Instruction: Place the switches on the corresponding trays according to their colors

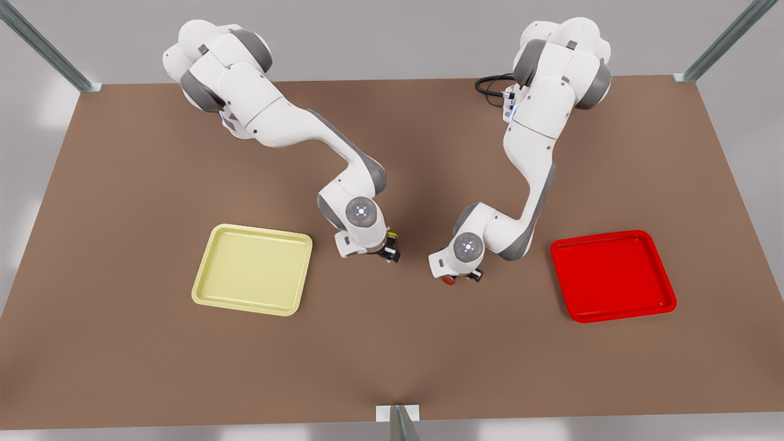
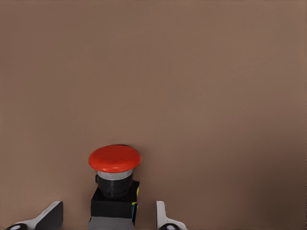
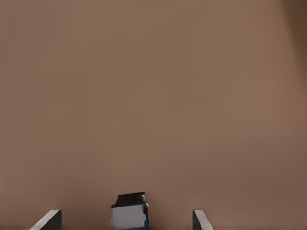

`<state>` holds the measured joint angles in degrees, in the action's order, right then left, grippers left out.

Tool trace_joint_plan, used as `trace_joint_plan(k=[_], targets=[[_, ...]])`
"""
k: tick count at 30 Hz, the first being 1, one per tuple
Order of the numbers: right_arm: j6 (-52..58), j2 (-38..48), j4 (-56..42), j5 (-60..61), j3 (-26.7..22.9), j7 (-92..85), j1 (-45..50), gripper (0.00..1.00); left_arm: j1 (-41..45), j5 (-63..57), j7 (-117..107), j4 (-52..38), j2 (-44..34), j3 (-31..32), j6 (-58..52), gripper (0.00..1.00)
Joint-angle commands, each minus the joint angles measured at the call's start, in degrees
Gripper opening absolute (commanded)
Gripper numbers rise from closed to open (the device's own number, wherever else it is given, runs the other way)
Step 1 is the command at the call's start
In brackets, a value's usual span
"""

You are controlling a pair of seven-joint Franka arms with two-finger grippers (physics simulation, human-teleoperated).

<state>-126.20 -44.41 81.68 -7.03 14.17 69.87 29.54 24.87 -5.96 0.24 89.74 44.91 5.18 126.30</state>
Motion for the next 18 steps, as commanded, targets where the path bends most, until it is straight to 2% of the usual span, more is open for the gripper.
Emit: trace_joint_plan(k=[1, 3, 6, 9, 10, 18], targets=[[-0.5, -0.1, 0.1, 0.0, 0.1, 0.0, 0.0, 1.00, 0.0, 0.0, 0.0, 0.0, 0.2, 0.0, 0.0, 0.86], [-0.9, -1.1, 0.1, -0.1, 0.3, 0.0, 0.3, 1.00, 0.0, 0.0, 0.0, -0.1, 0.2, 0.0, 0.0, 0.70], [-4.0, -1.6, 3.6, -0.4, 0.7, 0.0, 0.5, 1.00, 0.0, 0.0, 0.0, -0.2, 0.2, 0.0, -0.1, 0.61], [-4.1, -2.3, 5.0, -2.5, 1.3, 0.0, 0.5, 1.00, 0.0, 0.0, 0.0, -0.2, 0.0, -0.1, -0.2, 0.57], [-8.7, -2.3, 7.8, -3.0, 1.6, 0.0, 0.5, 1.00, 0.0, 0.0, 0.0, -0.2, 0.0, 0.0, -0.2, 0.56], [-9.8, -3.3, 6.3, -3.8, 2.2, 0.6, 0.9, 1.00, -0.1, 0.0, 0.0, -0.3, 0.3, 0.0, 0.1, 0.56]])
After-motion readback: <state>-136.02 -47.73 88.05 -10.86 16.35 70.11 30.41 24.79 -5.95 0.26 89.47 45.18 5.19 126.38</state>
